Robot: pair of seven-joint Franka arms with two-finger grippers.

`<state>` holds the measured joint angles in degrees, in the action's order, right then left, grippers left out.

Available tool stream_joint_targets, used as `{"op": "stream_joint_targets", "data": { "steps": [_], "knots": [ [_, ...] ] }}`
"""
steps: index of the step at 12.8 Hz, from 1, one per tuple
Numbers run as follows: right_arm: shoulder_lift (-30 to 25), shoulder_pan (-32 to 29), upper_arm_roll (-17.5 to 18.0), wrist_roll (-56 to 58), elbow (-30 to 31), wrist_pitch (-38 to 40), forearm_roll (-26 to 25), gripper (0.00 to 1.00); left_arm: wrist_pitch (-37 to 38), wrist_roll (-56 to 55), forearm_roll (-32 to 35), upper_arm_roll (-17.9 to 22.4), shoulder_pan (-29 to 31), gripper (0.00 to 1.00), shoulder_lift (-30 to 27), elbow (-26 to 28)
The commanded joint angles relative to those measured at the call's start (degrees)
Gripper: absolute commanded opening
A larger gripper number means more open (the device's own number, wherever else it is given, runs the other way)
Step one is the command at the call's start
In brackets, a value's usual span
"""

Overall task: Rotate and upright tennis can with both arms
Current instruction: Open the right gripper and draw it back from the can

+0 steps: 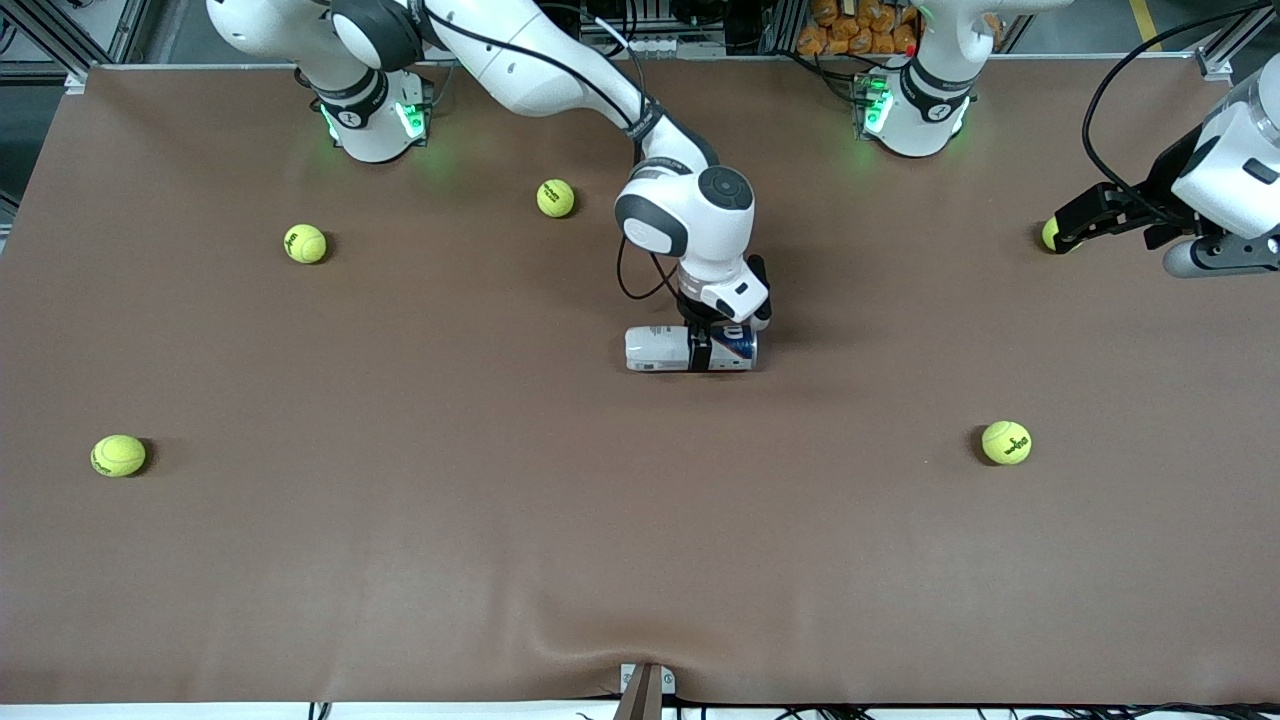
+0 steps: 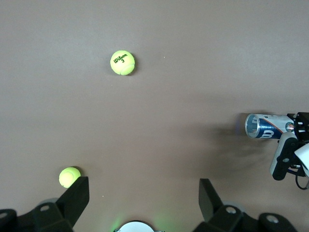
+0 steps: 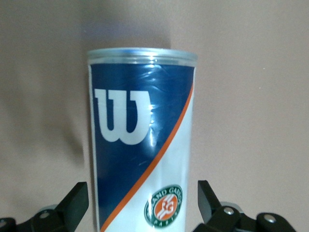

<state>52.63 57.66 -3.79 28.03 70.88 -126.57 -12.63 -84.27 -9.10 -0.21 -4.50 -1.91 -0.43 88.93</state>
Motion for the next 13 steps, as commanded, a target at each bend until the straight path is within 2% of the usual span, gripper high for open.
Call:
{"op": "stream_joint_targets", "data": {
  "steps": [1,3,5,8,13],
  "knots": [
    [-2.2,0.4,0.5,0.6,0.4,3.5,0.0,1.0,0.1,1.0,0.4,-0.2,0.4,1.0,0.2,-0.6],
    [-3.4,0.4,1.7,0.6,0.5,4.3,0.2,1.0,0.1,1.0,0.4,-0.1,0.5,1.0,0.2,-0.5],
    [-5.1,0.3,1.6,0.6,0.5,5.5,2.2,1.0,0.2,1.1,0.4,-0.1,0.7,1.0,0.1,-0.4],
    [-8.4,-1.1,1.4,0.5,0.6,7.9,2.5,1.0,0.2,1.0,0.4,-0.1,0.7,1.0,0.1,-0.5],
    [-14.1,-10.4,1.3,0.5,0.8,9.5,2.5,1.0,0.2,1.0,0.4,-0.1,0.6,1.0,0.0,-0.2]
  ]
}}
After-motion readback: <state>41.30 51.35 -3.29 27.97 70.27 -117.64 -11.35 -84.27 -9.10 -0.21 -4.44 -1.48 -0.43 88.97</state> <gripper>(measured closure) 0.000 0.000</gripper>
